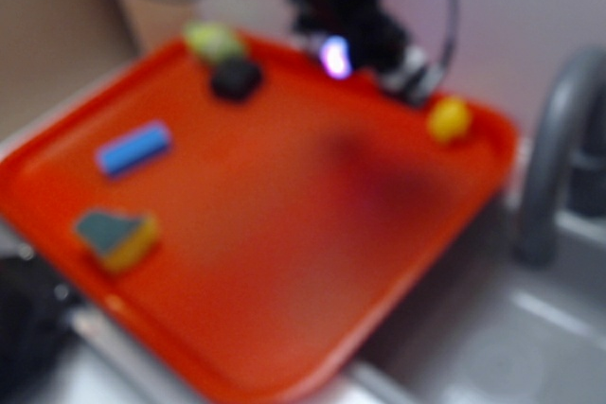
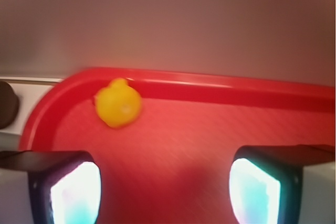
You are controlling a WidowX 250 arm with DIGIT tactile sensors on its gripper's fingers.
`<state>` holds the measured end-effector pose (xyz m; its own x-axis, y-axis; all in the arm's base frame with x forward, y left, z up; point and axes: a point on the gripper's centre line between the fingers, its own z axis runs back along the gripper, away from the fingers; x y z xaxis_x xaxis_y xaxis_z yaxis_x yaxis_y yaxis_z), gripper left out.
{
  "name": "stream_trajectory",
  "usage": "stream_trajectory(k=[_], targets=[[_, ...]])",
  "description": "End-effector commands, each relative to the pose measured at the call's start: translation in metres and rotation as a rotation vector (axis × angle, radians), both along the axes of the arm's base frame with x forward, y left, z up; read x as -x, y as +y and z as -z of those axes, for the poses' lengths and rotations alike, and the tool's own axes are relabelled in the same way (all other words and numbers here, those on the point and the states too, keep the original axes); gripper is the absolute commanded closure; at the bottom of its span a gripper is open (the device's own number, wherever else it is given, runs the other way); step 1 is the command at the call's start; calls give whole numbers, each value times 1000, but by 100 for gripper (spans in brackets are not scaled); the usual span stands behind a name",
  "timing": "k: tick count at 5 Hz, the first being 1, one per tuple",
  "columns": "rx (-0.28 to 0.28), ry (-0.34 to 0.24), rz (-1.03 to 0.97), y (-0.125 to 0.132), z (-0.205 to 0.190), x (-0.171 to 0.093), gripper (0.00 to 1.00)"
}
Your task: Grab the yellow duck.
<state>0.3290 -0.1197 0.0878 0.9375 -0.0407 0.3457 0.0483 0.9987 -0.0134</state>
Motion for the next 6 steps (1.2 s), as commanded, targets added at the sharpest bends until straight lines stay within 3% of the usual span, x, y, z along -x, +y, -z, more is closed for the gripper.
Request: stream_trajectory(k=[1,2,4,5,6], targets=[[-8,-78,50,-22,-1,-26,0],[76,-71,95,-35,13,-32,0],[44,-53,134,-65,30,-43,0],[15,-56,112,-65,40,-48,100],[11,-65,96,-62,36,-38,100]])
